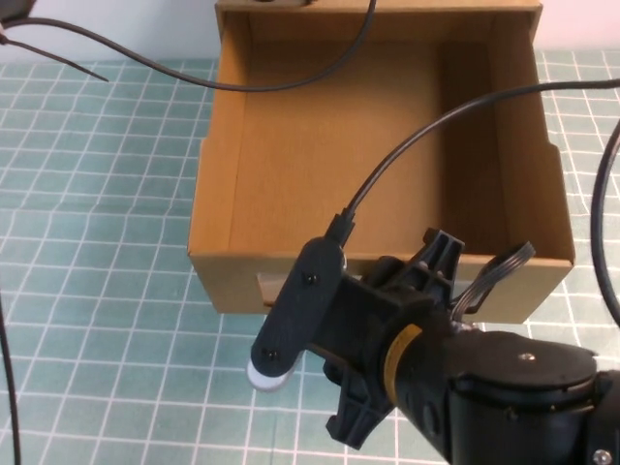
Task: Open the shoe box
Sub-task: 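Pull the top drawer of the cardboard box fully open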
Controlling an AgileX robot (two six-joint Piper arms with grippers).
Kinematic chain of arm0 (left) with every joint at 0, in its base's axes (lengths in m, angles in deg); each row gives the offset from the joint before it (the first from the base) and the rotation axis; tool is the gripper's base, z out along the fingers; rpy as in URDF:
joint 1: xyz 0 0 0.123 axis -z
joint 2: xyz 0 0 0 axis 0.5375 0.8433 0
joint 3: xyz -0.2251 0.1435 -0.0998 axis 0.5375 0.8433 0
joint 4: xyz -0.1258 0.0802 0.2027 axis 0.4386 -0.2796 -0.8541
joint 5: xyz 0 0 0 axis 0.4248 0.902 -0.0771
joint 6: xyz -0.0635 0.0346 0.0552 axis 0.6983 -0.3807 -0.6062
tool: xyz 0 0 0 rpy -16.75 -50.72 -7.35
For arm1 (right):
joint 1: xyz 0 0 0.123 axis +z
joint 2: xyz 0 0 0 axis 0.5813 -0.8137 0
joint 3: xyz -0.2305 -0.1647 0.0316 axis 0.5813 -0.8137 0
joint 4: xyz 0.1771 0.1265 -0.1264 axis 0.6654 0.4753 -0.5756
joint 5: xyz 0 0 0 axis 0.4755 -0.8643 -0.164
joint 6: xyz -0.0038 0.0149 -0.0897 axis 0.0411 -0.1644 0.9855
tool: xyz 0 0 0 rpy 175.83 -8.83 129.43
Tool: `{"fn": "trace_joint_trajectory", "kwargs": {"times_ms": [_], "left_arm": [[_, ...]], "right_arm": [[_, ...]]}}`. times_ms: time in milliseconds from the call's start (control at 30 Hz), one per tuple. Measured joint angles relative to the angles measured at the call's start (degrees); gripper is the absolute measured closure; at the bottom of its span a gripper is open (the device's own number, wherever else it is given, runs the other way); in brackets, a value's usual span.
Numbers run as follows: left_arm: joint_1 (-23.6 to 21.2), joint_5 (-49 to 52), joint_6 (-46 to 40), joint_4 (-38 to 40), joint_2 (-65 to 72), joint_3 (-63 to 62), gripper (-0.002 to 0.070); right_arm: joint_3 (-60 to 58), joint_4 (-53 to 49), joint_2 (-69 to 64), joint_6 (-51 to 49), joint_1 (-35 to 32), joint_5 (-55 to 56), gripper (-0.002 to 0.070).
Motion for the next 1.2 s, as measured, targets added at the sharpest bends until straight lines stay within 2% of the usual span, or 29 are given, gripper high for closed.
{"fn": "trace_joint_trajectory", "kwargs": {"times_ms": [167, 400, 500, 667, 933, 1067, 1200], "left_arm": [[-0.48, 2.24, 0.04, -2.01, -3.47, 0.34, 0.0681], [-2.95, 4.25, 0.13, -2.71, -13.01, 0.44, 0.0681], [-3.36, 5.57, 0.13, -3.93, -17.58, 0.44, 0.0681], [-3.36, 7.09, 0.68, -8.16, -23.86, 0.44, 0.0681], [-3.36, 7.59, 5.66, -19.74, -36.9, 1.51, 0.0681], [-3.36, 7.59, 5.8, -22.96, -46.22, 8.98, 0.0681], [-3.36, 7.59, 5.7, -26.14, -56.84, 23.37, 0.0681]], "right_arm": [[-0.18, -1.97, 2.26, 0.32, 0.1, 0.14, 0.0365], [2.53, -3.79, 10.14, 0.32, 0.1, 3.82, 0.057], [4.02, -4.18, 12.39, 0.44, 0.1, 4.18, 0.0629], [4.33, -4.48, 15.08, 0.53, 0.1, 2.58, 0.0654], [4.33, -6.53, 24.91, 2.63, 0.1, -3.64, 0.0686], [4.33, -0.25, 31.75, 8.54, 0.1, -9.72, 0.0688], [3.15, 6.81, 38.06, 15.62, 0.1, -12.36, 0.0688]]}}
